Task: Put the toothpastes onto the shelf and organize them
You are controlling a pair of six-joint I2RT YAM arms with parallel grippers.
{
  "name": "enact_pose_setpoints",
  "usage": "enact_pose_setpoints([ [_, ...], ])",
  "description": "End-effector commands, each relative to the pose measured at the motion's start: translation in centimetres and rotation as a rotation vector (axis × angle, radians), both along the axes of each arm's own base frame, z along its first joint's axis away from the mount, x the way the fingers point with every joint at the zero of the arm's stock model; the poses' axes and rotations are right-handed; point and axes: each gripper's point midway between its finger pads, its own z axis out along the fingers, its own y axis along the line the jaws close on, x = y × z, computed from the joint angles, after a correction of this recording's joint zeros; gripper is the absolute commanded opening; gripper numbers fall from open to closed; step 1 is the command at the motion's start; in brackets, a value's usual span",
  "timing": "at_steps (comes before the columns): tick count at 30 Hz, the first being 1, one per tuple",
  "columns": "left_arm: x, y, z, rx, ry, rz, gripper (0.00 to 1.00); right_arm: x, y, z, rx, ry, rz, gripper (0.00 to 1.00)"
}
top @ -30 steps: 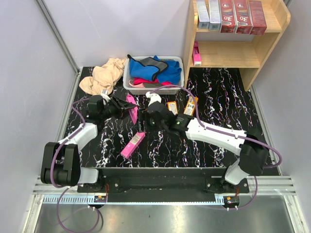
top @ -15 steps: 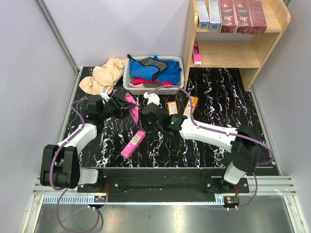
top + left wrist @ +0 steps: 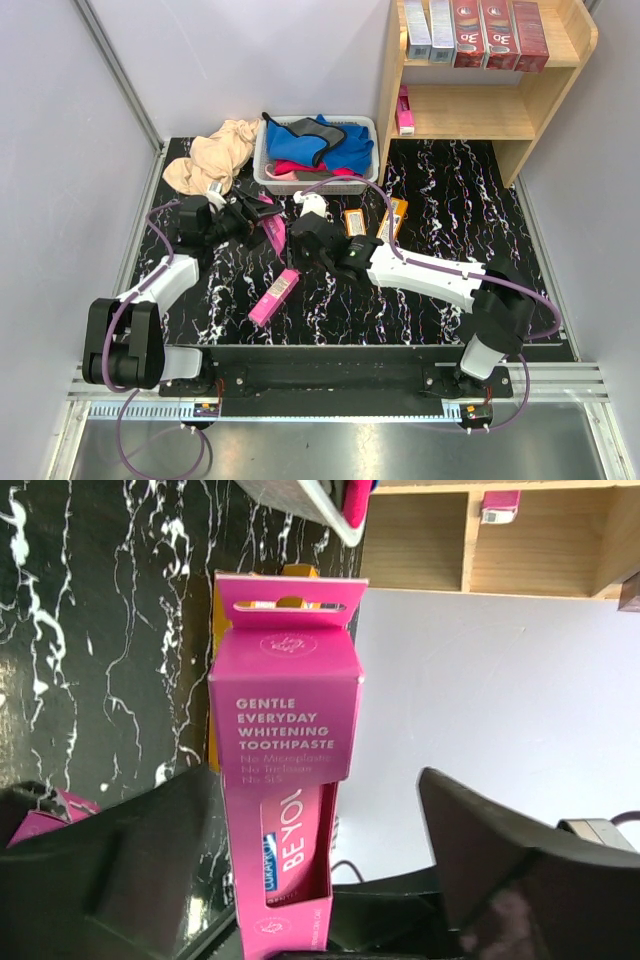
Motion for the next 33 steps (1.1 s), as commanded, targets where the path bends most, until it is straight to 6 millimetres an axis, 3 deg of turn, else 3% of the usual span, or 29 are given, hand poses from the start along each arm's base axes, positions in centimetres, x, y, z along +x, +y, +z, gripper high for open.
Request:
enact_pose_setpoints([
  [1,-0.2,-0.2,2.5,0.021,-0.096,-0.040,0.99,0.3,0.6,4.5,0.097,-0.067,0.004,0.27],
  [5,-0.3,0.4,2.7,0.099,-0.087,-0.035,0.99,0.4,0.6,5.0,0.114,-0.036,-0.003,0.27],
  [10,-0.2,2.5,3.4,0.281,-0.138,0.030,0.99,0.8,0.2,5.2,0.142,0.013,0.012,0.27],
  [13,-0.6,3.6,4.2,0.368,-0.155,0.056,0.99,1.5,-0.7,4.7,0.203,0.096,0.021,0.27],
  [16,-0.9,4.3,4.6,0.419,-0.173,0.072,0.99,2.0,-2.1,5.7,0.326,0.165,0.041,0.27],
  [17,-0.9,4.4,4.8,0.428,-0.178,0.078,0.99,3.4,-3.1,6.5,0.372,0.157,0.024,0.27],
  [20,-1.1,4.5,4.4,0.437,-0.170,0.071,0.99,3.7,-5.0,7.4,0.489,0.204,0.040,0.27],
  [21,-1.1,4.5,4.2,0.437,-0.166,0.070,0.99,5.5,-6.9,7.8,0.530,0.193,-0.002,0.27],
  [22,-1.1,4.4,3.9,0.437,-0.156,0.067,0.99,4.7,-7.8,7.8,0.567,0.230,0.010,0.27],
  [24,-1.1,4.3,3.5,0.435,-0.148,0.060,0.99,6.5,-10.7,8.6,0.620,0.206,-0.039,0.27],
  [33,-0.9,3.8,2.0,0.428,-0.121,0.036,0.99,6.3,-20.5,13.2,0.842,0.171,-0.057,0.28],
])
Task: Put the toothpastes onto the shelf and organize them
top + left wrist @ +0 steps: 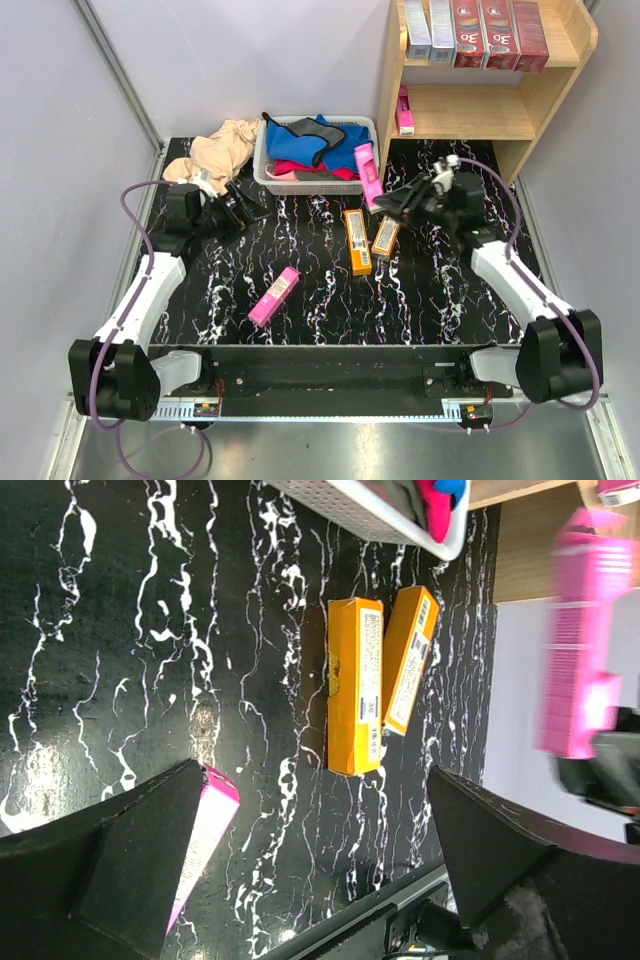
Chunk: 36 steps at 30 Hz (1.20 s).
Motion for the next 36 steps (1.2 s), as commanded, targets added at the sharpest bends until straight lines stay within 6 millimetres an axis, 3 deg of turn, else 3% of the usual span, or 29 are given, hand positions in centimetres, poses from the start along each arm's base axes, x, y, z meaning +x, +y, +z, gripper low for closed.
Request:
enact_pose_setpoints([
  [1,0.8,-0.2,-0.2,0.016,-0.030,-0.009,0.99,-2.3,-2.4,7.1,0.215,-0.138,0.098,0.28],
  [2,0.8,-0.3,-0.2,0.015,-0.027,-0.012,0.99,-1.5,-4.4,7.5,0.225,-0.158,0.053,0.28],
  [4,0.8,-0.6,-0.4,0.014,-0.024,-0.019,0.99,-1.9,-5.8,7.8,0.243,-0.157,0.046,0.28],
  [5,0.9,-0.7,-0.4,0.015,-0.025,-0.023,0.99,-1.4,-7.6,7.9,0.242,-0.165,0.002,0.28],
  [8,0.9,-1.2,-0.5,0.015,-0.021,-0.035,0.99,-1.2,-9.8,8.1,0.245,-0.170,-0.029,0.28],
  [15,0.9,-1.8,-1.0,0.020,-0.009,-0.054,0.99,0.2,-11.8,9.5,0.238,-0.203,-0.060,0.28],
  [23,0.9,-2.1,-1.4,0.025,0.002,-0.065,0.99,5.7,-13.4,10.0,0.246,-0.169,-0.093,0.28],
  [30,0.8,-2.6,-2.1,0.016,0.012,-0.085,0.99,11.9,-15.0,10.7,0.245,-0.151,-0.126,0.28],
  [36,0.8,-3.2,-2.3,0.014,0.018,-0.108,0.99,16.2,-16.0,9.1,0.245,-0.085,-0.157,0.28],
])
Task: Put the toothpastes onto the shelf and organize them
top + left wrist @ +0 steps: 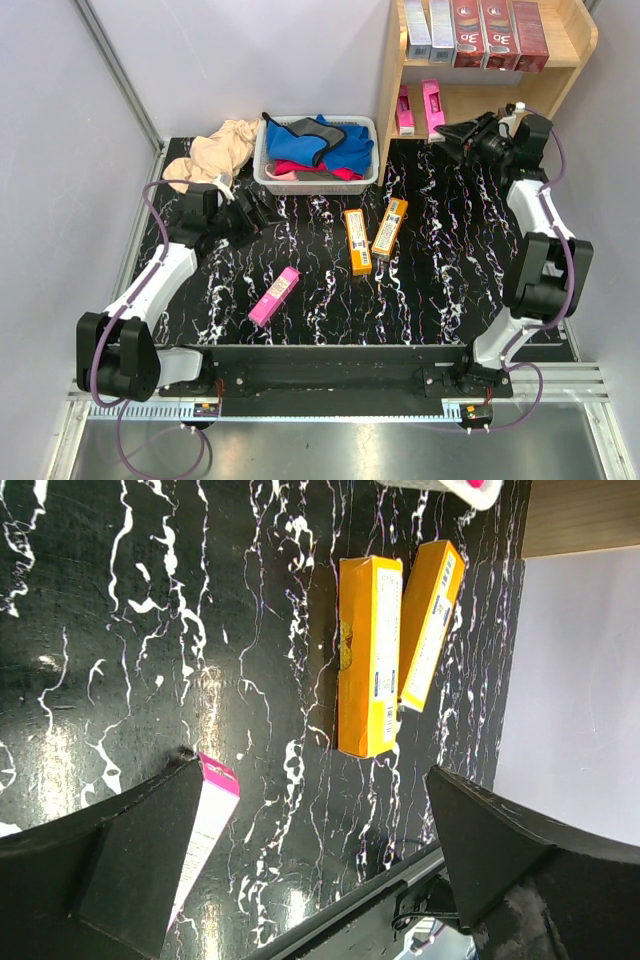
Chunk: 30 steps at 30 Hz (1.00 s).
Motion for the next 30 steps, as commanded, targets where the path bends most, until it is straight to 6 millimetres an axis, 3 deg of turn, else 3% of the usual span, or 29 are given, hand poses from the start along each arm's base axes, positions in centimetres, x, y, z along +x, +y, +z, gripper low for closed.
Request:
enact_pose_setpoints([
  [1,0.7,-0.5,0.6,-0.001,-0.056,-0.029,0.99,2.6,-0.9,1.1,-0.014,-0.021,-0.025,0.28],
  [2,0.7,-0.6,0.6,-0.001,-0.056,-0.032,0.99,3.1,-1.1,1.6,-0.020,-0.035,-0.030,0.28],
  [4,0.6,-0.8,0.5,-0.002,-0.054,-0.040,0.99,4.2,-1.4,0.5,-0.024,0.005,-0.040,0.28],
  [11,0.6,-1.2,-0.1,-0.005,-0.036,-0.055,0.99,6.7,-1.9,-0.8,-0.040,0.036,-0.066,0.29],
  [24,0.1,-1.6,-0.2,-0.010,-0.031,-0.077,0.99,10.4,0.9,-4.6,-0.054,0.103,-0.050,0.31],
  [30,0.0,-1.7,-0.4,-0.007,-0.026,-0.081,0.99,10.9,2.0,-6.3,-0.054,0.150,-0.042,0.40],
])
